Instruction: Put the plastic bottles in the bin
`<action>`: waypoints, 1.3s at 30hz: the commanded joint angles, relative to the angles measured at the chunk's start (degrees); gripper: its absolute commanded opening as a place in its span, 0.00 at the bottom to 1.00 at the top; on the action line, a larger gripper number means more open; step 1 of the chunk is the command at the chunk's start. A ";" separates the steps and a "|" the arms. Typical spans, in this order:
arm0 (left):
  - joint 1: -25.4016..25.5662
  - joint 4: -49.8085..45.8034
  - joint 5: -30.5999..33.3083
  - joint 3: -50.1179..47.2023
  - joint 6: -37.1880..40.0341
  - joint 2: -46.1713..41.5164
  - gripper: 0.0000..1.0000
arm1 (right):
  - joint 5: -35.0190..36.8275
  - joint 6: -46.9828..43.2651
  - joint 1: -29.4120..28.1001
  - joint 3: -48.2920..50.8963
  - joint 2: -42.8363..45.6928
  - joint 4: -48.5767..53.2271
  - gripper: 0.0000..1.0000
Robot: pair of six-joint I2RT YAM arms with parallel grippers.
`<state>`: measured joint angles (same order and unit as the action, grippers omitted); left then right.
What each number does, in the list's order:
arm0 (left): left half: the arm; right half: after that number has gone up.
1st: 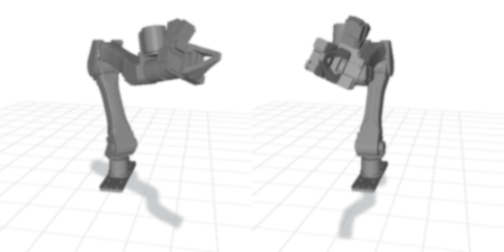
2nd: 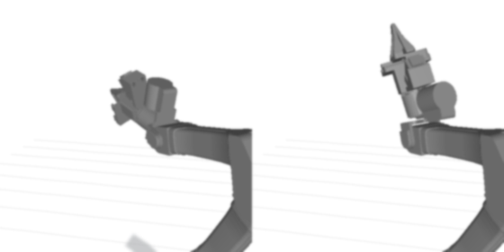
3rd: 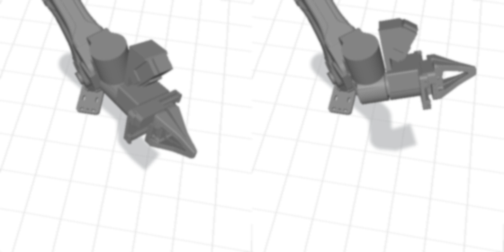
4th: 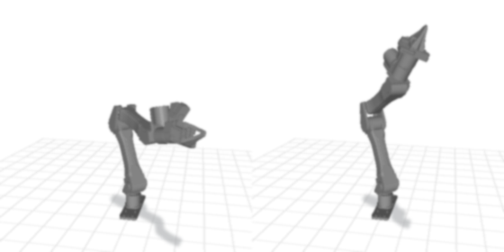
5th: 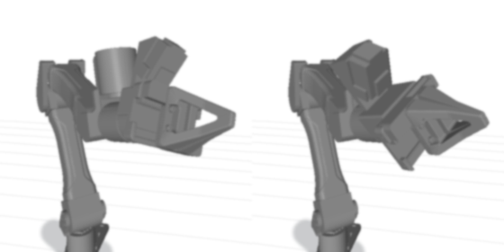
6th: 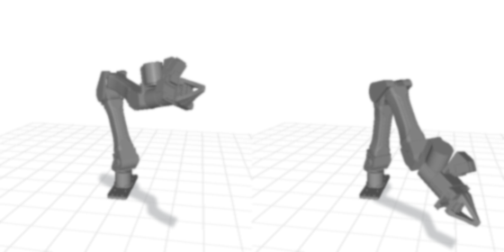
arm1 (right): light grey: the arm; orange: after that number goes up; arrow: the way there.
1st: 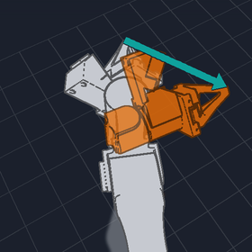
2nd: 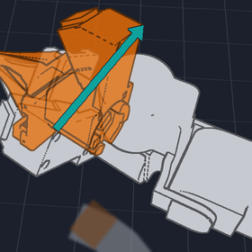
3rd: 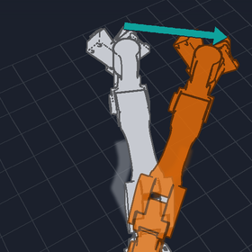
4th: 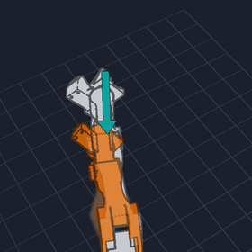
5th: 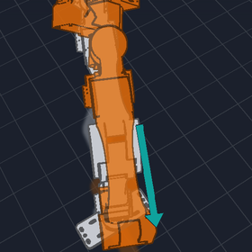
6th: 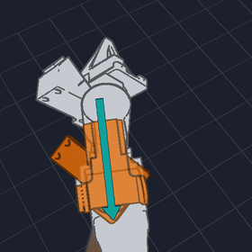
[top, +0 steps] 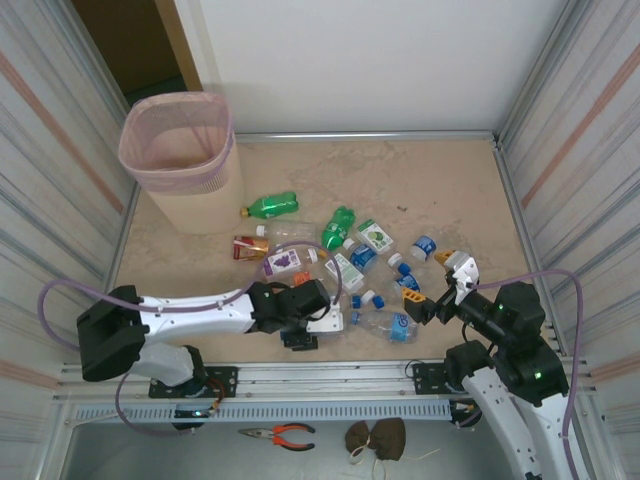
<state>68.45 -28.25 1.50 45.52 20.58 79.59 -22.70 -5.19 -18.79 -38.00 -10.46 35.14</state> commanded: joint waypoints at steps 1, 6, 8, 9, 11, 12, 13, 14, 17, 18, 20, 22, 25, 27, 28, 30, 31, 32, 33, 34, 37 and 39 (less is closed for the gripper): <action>0.46 -1.20 -0.46 1.37 1.30 2.13 0.62 | 0.18 -0.21 -0.46 0.12 0.88 -0.33 0.99; 0.54 -2.38 -0.45 2.18 1.74 4.85 0.59 | 0.29 -0.30 -0.44 0.21 0.97 -0.42 0.99; 0.52 -3.10 -0.48 2.47 1.75 5.47 0.56 | 0.28 -0.23 -0.44 0.21 1.01 -0.42 0.99; 0.63 -3.31 -0.52 2.49 1.75 5.49 0.54 | 0.29 -0.24 -0.44 0.21 1.05 -0.42 0.99; 0.60 -3.56 -0.46 2.38 1.80 4.83 0.50 | 0.26 -0.28 -0.42 0.21 1.05 -0.44 0.99; 0.62 -3.51 -0.36 2.38 1.79 4.22 0.48 | 0.29 -0.19 -0.45 0.21 1.05 -0.47 0.99; 0.60 -3.62 -0.16 2.24 1.91 3.45 0.46 | 0.29 -0.29 -0.41 0.21 1.05 -0.50 0.99; 0.58 -3.64 0.10 2.14 1.96 2.58 0.45 | 0.22 -0.26 -0.43 0.21 1.05 -0.48 0.99; 0.62 -4.46 0.35 2.40 2.16 -0.59 0.43 | 0.01 -0.26 -0.46 0.21 1.05 -0.59 0.99; 0.60 -4.79 0.13 2.47 2.25 -1.65 0.43 | -0.18 -0.32 -0.46 0.20 1.03 -0.59 0.99; 0.62 -5.69 -0.05 2.74 2.30 -4.35 0.42 | -0.29 -0.30 -0.46 0.20 1.01 -0.68 0.99; 0.63 -6.28 -0.16 3.08 2.36 -7.02 0.42 | -0.33 -0.26 -0.46 0.12 0.88 -0.73 0.99; 0.44 -7.13 0.02 3.70 2.36 -11.29 0.40 | -0.89 -0.27 -0.46 -0.17 0.41 -1.01 0.99; -0.25 -7.41 -0.05 4.27 2.42 -13.93 0.40 | -1.37 -0.39 -0.39 -0.58 -0.25 -1.29 0.99; -0.86 -7.61 -0.38 4.79 2.35 -15.56 0.40 | -1.49 -0.41 -0.43 -0.90 -0.80 -1.45 0.99; -2.55 -7.83 -0.98 5.98 2.32 -18.25 0.40 | -2.04 -0.11 -0.45 -1.71 -2.13 -1.88 0.99; -3.74 -7.87 -1.12 6.91 2.24 -19.53 0.40 | -2.24 0.12 -0.46 -2.01 -3.03 -2.32 0.99; -4.66 -7.82 -1.29 7.60 2.06 -20.66 0.40 | -2.27 0.63 -0.42 -2.31 -3.86 -2.88 0.99; -5.95 -7.66 -1.07 8.62 1.71 -21.77 0.39 | -2.34 1.27 -0.44 -2.60 -4.87 -3.56 0.99; -7.30 -7.60 -1.03 9.99 1.25 -22.69 0.39 | -2.70 2.10 -0.44 -2.89 -5.96 -4.63 0.99; -11.62 -7.30 -0.71 14.27 -0.33 -24.06 0.40 | -5.50 5.07 -0.45 -2.95 -9.40 -8.85 0.99; -14.73 -7.60 -0.47 17.68 -1.94 -23.74 0.40 | -7.33 7.05 -0.44 -3.24 -12.02 -11.40 0.99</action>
<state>56.45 -35.66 1.02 58.81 20.91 56.66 -26.30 -2.15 -18.79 -39.42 -20.05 29.52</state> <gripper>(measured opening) 0.468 0.991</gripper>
